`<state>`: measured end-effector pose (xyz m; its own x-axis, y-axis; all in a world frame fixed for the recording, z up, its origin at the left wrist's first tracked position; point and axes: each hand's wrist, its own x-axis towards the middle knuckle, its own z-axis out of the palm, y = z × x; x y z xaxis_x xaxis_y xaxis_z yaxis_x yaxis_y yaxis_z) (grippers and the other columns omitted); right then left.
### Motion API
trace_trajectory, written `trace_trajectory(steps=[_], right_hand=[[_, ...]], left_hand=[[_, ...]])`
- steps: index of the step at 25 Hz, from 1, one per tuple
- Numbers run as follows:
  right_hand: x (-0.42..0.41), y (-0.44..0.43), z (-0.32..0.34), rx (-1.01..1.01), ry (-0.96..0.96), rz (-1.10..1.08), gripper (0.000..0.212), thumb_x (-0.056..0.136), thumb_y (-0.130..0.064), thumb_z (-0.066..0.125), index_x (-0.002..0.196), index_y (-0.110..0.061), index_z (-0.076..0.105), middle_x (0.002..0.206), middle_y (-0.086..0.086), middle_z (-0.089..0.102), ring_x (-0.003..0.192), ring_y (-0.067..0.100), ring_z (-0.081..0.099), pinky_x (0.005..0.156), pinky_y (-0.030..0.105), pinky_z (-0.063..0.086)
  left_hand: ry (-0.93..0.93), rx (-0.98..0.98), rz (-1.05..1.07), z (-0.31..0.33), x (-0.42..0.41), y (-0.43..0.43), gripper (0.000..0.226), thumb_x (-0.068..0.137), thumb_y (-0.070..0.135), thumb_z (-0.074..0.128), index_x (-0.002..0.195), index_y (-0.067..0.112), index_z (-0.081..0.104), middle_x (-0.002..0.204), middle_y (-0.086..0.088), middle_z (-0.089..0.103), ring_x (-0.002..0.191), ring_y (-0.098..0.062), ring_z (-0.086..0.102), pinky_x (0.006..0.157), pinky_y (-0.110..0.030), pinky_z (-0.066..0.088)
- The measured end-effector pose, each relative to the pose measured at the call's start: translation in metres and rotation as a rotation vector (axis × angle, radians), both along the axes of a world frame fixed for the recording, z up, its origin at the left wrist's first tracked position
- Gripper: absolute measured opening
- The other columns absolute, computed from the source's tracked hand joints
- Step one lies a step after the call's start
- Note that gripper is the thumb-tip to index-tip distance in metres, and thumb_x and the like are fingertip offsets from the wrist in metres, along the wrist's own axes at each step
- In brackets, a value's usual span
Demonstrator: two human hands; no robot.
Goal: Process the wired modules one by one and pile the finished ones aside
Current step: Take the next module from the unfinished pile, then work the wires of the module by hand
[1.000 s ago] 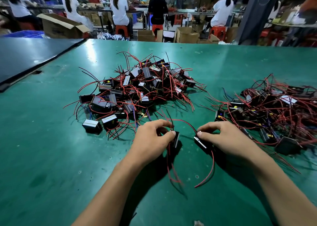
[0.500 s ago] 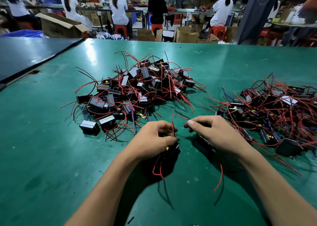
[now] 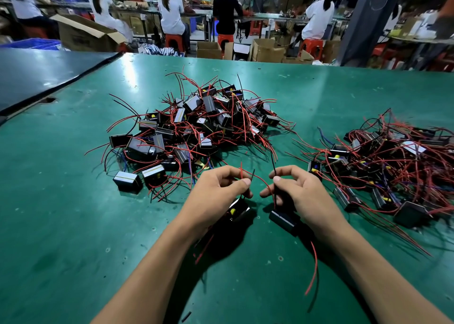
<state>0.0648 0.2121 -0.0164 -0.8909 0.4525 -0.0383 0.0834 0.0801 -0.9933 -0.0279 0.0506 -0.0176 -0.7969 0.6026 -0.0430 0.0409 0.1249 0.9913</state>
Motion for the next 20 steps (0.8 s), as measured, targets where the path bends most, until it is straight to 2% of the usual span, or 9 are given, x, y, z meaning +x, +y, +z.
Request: trace_trajectory(steps=[2,6,9,12,16,20], right_hand=[[-0.001,0.0,0.001,-0.012,-0.003,0.01,0.006,0.101,-0.006,0.051,0.102,-0.005,0.057,0.076,0.014,0.075,0.049,0.011,0.047,0.049,0.018,0.042],[-0.001,0.0,0.0,-0.001,-0.001,0.024,0.003,0.1,-0.01,0.055,0.097,-0.009,0.054,0.07,0.011,0.073,0.048,0.012,0.045,0.048,0.021,0.039],[-0.002,0.0,-0.003,0.033,0.015,0.027,0.01,0.101,-0.02,0.056,0.094,-0.013,0.054,0.072,0.009,0.073,0.049,0.012,0.046,0.049,0.019,0.039],[-0.002,0.002,-0.006,0.093,0.045,0.0,0.011,0.101,-0.019,0.057,0.095,-0.01,0.06,0.078,0.004,0.074,0.048,0.011,0.048,0.049,0.017,0.041],[-0.001,0.008,-0.005,-0.105,0.039,0.033,0.008,0.1,-0.013,0.057,0.103,-0.007,0.061,0.061,0.002,0.063,0.046,0.01,0.042,0.044,0.015,0.035],[0.002,0.01,-0.003,-0.145,-0.002,0.136,0.007,0.097,-0.016,0.059,0.099,-0.01,0.061,0.058,0.001,0.059,0.048,0.007,0.05,0.046,0.015,0.037]], left_hand=[[-0.021,0.02,0.001,0.001,0.001,0.0,0.005,0.091,0.018,0.068,0.094,0.013,0.068,0.077,-0.006,0.075,0.064,-0.008,0.059,0.062,-0.016,0.044],[-0.025,0.039,0.014,0.002,0.001,0.001,0.005,0.09,0.015,0.069,0.09,0.011,0.068,0.075,-0.006,0.075,0.057,-0.004,0.056,0.055,-0.011,0.042],[-0.05,0.081,0.035,0.002,0.002,0.002,0.002,0.091,0.013,0.067,0.09,0.012,0.069,0.072,-0.004,0.073,0.063,-0.009,0.058,0.063,-0.02,0.045],[-0.123,0.18,0.105,0.004,0.002,0.001,0.005,0.091,0.011,0.066,0.088,0.011,0.069,0.07,-0.005,0.071,0.068,-0.015,0.063,0.068,-0.029,0.052],[-0.155,0.292,0.272,0.006,-0.003,-0.001,0.008,0.096,0.01,0.059,0.09,0.01,0.065,0.063,-0.002,0.067,0.073,-0.02,0.068,0.078,-0.04,0.056],[-0.16,0.269,0.249,0.007,-0.001,0.0,0.006,0.095,0.01,0.06,0.096,0.008,0.066,0.071,-0.005,0.07,0.079,-0.019,0.071,0.078,-0.037,0.057]])
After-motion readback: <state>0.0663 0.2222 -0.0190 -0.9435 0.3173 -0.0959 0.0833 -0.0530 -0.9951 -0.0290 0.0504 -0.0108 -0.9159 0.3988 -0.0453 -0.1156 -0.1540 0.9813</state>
